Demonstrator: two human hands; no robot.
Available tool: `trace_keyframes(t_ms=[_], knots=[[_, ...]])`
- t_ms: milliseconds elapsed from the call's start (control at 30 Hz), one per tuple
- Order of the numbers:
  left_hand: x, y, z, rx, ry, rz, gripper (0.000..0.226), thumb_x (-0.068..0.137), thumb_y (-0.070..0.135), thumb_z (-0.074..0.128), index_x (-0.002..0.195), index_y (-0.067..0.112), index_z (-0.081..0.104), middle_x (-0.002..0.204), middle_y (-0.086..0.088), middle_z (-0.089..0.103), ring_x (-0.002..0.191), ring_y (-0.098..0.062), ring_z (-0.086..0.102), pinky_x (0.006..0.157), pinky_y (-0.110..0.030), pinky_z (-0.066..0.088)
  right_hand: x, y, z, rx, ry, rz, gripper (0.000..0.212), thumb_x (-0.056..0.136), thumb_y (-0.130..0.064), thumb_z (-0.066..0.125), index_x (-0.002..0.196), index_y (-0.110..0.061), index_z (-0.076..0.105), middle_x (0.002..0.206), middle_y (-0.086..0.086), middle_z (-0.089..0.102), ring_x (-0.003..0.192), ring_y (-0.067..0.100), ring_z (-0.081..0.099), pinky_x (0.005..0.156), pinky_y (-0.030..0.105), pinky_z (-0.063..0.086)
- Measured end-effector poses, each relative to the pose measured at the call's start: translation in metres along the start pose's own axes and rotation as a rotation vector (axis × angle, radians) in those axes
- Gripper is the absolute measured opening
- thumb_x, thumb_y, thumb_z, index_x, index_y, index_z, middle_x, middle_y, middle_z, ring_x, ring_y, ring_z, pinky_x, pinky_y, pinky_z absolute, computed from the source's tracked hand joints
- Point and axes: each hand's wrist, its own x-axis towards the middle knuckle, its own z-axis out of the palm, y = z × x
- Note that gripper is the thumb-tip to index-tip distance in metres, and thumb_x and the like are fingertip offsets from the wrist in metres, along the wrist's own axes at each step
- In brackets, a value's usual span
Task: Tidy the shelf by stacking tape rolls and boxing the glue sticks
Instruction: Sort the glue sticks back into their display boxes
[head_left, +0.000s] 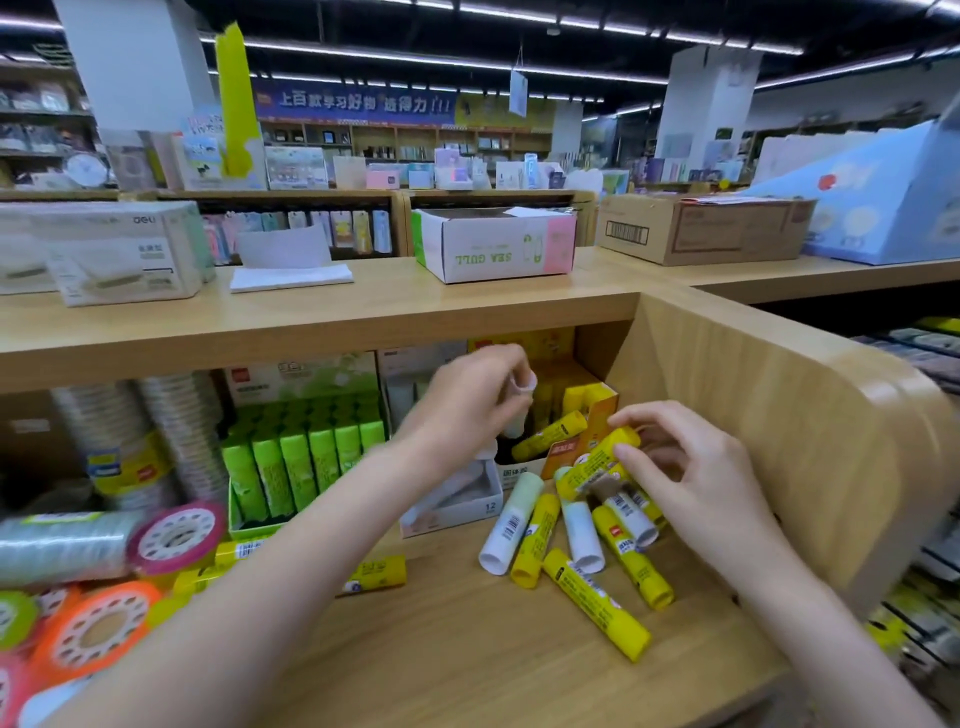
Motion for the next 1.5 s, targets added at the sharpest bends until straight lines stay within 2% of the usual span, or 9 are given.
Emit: trace_keyframes(t_ms=[267,367,467,567,767,1033,1167,1267,1500], knots=[[-0.063,-0.018,-0.039,0.2,0.266,0.154,0.006,0.088,0.012,0.057,0.09,0.011,0.051,0.1,-0.003,0.063,0.085,-0.012,0.052,0.071,-0.024,0.042,0.011,0.006,0.01,0.01,0.051,-0.011,0.019,0.081,0.001,0.064,0.091,-0.015,0.063,0.094,-0.001,0.062,0.072,-0.005,0.062,0.069,0.017,0.051],[-0.07,-0.027,-0.038,0.283,0.213,0.149,0.009,0.089,0.015,0.048,0.098,0.016,0.045,0.103,-0.004,0.063,0.087,-0.02,0.057,0.069,-0.028,0.045,0.015,0.005,0.015,0.023,0.082,-0.013,0.021,0.081,0.002,0.064,0.092,-0.016,0.062,0.093,0.004,0.062,0.074,0.002,0.063,0.064,0.011,0.05],[-0.074,-0.03,-0.032,0.323,0.117,0.073,0.022,0.089,0.019,0.042,0.104,0.012,0.055,0.102,-0.007,0.064,0.083,-0.025,0.062,0.058,-0.031,0.052,0.019,0.008,0.021,0.03,0.139,0.028,0.028,0.081,-0.001,0.065,0.096,-0.023,0.057,0.093,-0.002,0.062,0.085,0.009,0.062,0.073,0.018,0.052],[-0.075,-0.036,-0.024,0.38,0.102,0.045,0.019,0.085,0.014,0.049,0.093,0.01,0.066,0.102,-0.006,0.067,0.086,-0.024,0.066,0.075,-0.032,0.049,0.025,0.008,0.029,0.04,0.171,0.04,0.029,0.081,-0.003,0.066,0.09,-0.028,0.053,0.091,-0.007,0.061,0.085,0.008,0.062,0.073,0.019,0.052],[-0.088,-0.04,-0.006,0.376,0.005,0.059,0.036,0.093,0.034,0.034,0.111,0.021,0.062,0.108,0.007,0.064,0.103,-0.015,0.058,0.096,-0.034,0.029,0.044,0.012,0.057,-0.205,0.044,-0.125,0.015,0.081,-0.002,0.066,0.093,-0.008,0.061,0.091,0.003,0.062,0.078,0.017,0.06,0.072,0.026,0.05],[-0.094,-0.042,-0.001,0.285,-0.012,0.07,0.039,0.095,0.038,0.032,0.12,0.021,0.056,0.114,0.01,0.061,0.111,-0.009,0.053,0.107,-0.037,0.018,0.052,0.017,0.08,-0.339,-0.062,-0.159,0.01,0.084,-0.002,0.062,0.093,-0.005,0.06,0.094,0.0,0.051,0.079,0.014,0.055,0.069,0.03,0.049],[-0.094,-0.043,-0.002,0.234,-0.011,0.07,0.038,0.097,0.038,0.028,0.116,0.023,0.057,0.115,0.011,0.061,0.114,-0.008,0.051,0.109,-0.033,0.015,0.054,0.02,0.079,-0.503,-0.117,-0.202,0.028,0.077,0.014,0.056,0.101,0.002,0.063,0.094,0.013,0.06,0.087,0.031,0.055,0.074,0.04,0.049],[-0.094,-0.043,0.0,0.223,0.015,0.064,0.035,0.096,0.036,0.032,0.114,0.023,0.059,0.113,0.011,0.061,0.112,-0.007,0.051,0.108,-0.033,0.015,0.055,0.02,0.078,-0.611,-0.169,-0.126,0.049,0.069,0.021,0.049,0.113,0.002,0.06,0.103,0.014,0.061,0.098,0.036,0.047,0.085,0.046,0.04],[-0.093,-0.042,0.002,0.215,0.037,0.05,0.032,0.095,0.033,0.035,0.11,0.022,0.061,0.112,0.012,0.062,0.111,-0.005,0.051,0.109,-0.031,0.014,0.055,0.011,0.077,-0.703,-0.301,-0.026,0.063,0.079,0.013,0.041,0.136,-0.014,0.041,0.135,0.003,0.044,0.125,0.024,0.031,0.107,0.033,0.015]])
